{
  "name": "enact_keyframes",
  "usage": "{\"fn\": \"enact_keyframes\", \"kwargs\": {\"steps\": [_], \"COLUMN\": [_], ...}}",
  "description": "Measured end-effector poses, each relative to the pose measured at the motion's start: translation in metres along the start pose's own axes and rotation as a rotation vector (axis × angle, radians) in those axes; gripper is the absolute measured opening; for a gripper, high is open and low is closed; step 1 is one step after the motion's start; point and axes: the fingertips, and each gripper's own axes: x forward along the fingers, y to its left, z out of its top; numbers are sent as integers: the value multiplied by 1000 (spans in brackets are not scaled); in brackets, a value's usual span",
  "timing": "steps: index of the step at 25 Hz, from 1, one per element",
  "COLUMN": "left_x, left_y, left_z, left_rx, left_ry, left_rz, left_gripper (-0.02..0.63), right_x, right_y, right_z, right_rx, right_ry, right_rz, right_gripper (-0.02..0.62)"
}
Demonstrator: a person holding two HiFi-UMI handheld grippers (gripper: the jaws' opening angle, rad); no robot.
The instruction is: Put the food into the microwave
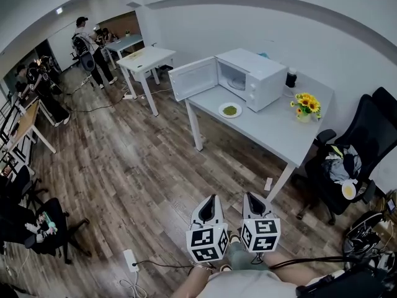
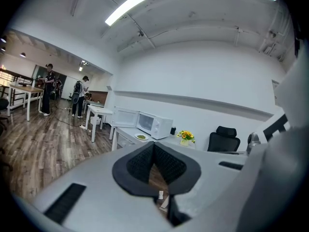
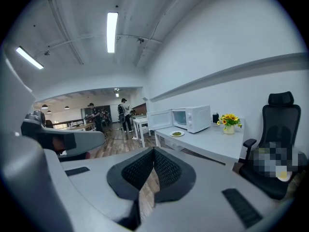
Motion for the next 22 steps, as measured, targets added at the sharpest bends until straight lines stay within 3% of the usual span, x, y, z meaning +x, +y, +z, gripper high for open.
{"fn": "enact_keyframes", "kwargs": {"steps": [22], "left_x": [156], "left_y": [75], "left_z": [36], "left_rx": [-19], "left_ry": [5], "left_rz": [63], "left_gripper": [0], "right_x": [167], "right_y": [-28], "right_z": [47], "right_rx": [-33], "right_ry": [10], "right_rz": [40], "right_gripper": [15]}}
